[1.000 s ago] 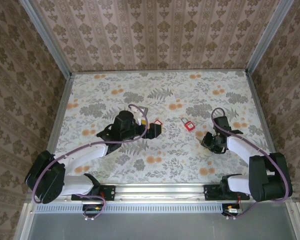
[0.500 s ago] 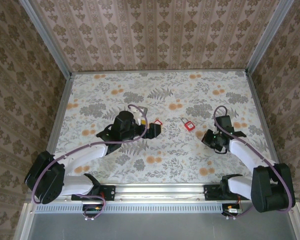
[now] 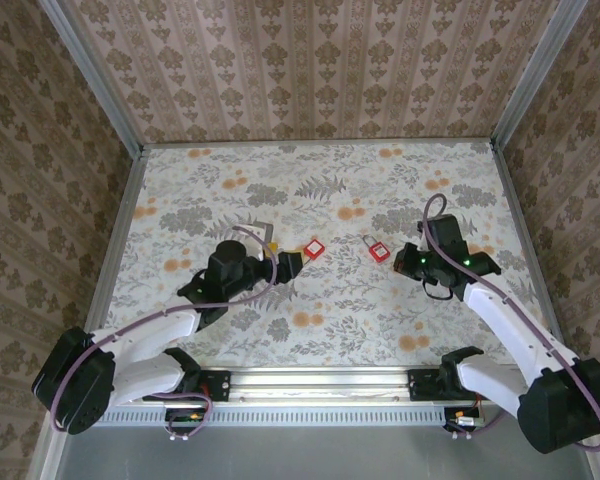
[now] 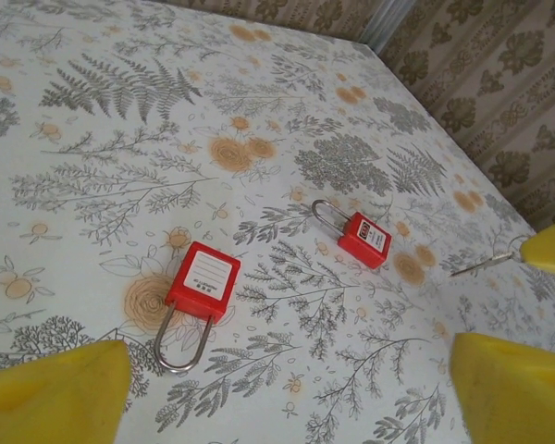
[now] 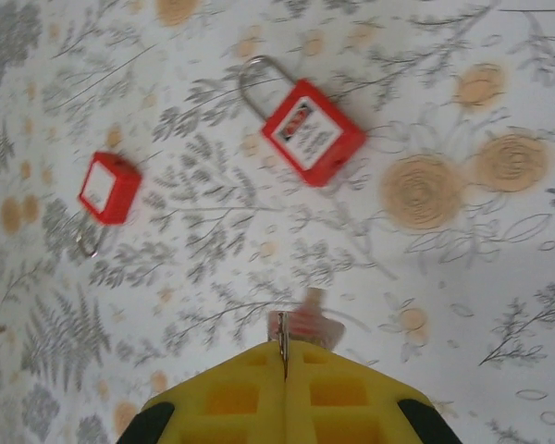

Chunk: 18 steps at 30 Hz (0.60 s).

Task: Unlock with the key

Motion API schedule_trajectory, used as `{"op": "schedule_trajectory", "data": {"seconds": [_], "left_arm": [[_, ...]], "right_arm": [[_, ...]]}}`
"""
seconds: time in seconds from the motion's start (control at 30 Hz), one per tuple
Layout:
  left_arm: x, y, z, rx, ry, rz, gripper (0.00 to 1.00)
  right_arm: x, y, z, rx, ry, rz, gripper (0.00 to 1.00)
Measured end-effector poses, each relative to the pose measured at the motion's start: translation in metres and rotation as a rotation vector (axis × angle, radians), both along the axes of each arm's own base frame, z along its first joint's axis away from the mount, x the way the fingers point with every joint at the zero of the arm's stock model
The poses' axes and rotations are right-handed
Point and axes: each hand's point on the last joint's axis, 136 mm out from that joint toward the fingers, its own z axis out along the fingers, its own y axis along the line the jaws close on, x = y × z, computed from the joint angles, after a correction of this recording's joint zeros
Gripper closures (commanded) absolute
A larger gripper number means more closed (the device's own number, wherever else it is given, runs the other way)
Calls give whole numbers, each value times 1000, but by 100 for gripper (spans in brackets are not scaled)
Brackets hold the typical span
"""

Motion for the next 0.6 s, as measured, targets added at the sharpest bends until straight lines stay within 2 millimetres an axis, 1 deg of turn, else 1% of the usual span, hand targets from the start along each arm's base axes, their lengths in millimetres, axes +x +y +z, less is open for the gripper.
{"op": "schedule_trajectory", "data": {"seconds": [0.03,0.07,0.13,0.27,0.37,0.43,0.5,0.57,0.6], "left_arm": [[-1,-2,1,2,-13,-14,23],[-4,-6,2,5,-26,-37,28],[-11,-15,3,17,-57,-87,31],[-32,-36,12,24,-149,-208,32],[-50,-51,23,30,-257,-292,32],[-61,-59,27,51,-326,-343,32],[-69,-65,24,86,-376,-381,35],[-70,-68,20,117,-408,-399,42],[-70,-69,19,134,-423,-401,43]], "right_arm": [[-1,5,6,-1,-8,16,94],[-1,12,16,1,-22,37,94],[-1,24,35,5,-51,70,94],[0,45,76,21,-130,124,94],[-2,63,97,31,-173,173,94],[-5,75,104,34,-181,206,94],[-8,87,106,33,-178,236,94],[-11,97,107,32,-173,261,94],[-14,102,107,32,-170,273,94]]}}
